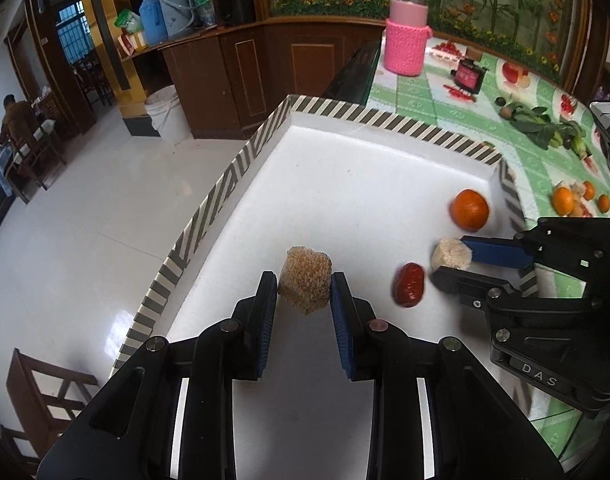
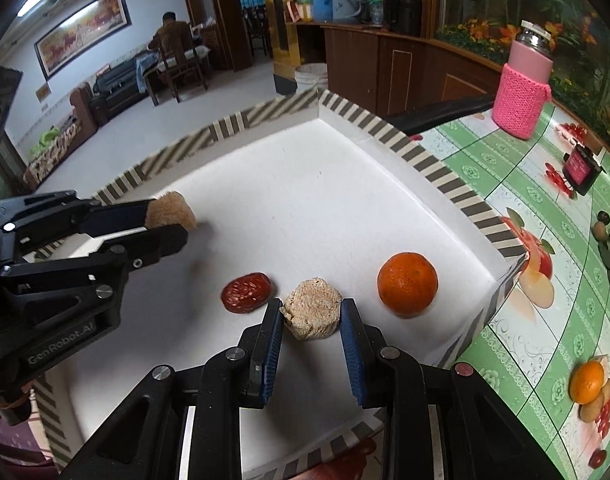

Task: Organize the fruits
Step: 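Carry the beige cake in the right tool while the left tool carries the brown cake to the tray, then open the right tool in the tray while the left tool releases the brown cake, then move both tools back over the fruit on the table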

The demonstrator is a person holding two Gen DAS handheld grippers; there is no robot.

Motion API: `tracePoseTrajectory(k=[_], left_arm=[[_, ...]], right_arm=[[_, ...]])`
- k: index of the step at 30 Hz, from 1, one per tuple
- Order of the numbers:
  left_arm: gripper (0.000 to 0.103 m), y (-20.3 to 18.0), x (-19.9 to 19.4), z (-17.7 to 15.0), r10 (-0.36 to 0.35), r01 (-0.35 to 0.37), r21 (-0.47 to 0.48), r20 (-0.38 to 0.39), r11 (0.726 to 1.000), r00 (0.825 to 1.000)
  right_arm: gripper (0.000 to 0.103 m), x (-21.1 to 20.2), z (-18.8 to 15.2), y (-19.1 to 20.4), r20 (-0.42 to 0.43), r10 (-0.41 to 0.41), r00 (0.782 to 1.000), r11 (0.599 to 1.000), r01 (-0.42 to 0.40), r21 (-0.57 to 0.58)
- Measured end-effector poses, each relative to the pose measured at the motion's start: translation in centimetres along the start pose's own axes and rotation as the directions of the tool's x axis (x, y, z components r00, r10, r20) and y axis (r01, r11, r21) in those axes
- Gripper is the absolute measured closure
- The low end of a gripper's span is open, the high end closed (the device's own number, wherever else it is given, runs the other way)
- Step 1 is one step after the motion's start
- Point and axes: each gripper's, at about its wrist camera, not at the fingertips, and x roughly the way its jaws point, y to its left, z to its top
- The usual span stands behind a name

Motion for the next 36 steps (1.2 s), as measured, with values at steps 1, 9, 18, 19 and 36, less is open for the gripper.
tracePoseTrajectory(k=[1, 9, 18, 19, 36], left_arm=[[0.076, 0.0, 0.2, 0.0, 0.005, -0.005, 0.0, -0.008, 1.0, 1.0], [0.051, 0.5, 0.9, -0.5, 0.009, -0.01, -0.021, -0.041, 1.0, 0.999], [0.05, 0.3, -1.8, -0.6, 0.032, -0.03, -0.055, 0.041, 0.998, 0.999], [0.05, -0.2, -2.5, -0.6, 0.032, -0.029, -0.051, 0.063, 0.998, 0.997], [0.05, -11.6, -6.5, -1.0, -0.142, 0.132, 0.074, 0.157, 0.989, 0.977]], right_arm=[[0.075, 0.1, 0.0, 0.1, -0.001, -0.003, 1.0, 1.0, 0.003, -0.004], [0.07, -1.4, -0.5, -0.1, 0.042, 0.001, 0.999, 1.0, -0.001, 0.018], [0.07, -6.6, -2.8, -1.3, 0.157, 0.011, 0.988, 0.995, -0.026, 0.097], [0.07, -7.2, -3.2, -1.4, 0.167, 0.005, 0.986, 0.994, -0.023, 0.11], [0.07, -13.8, -12.9, -9.1, 0.173, -0.175, 0.969, 0.937, 0.11, 0.332]])
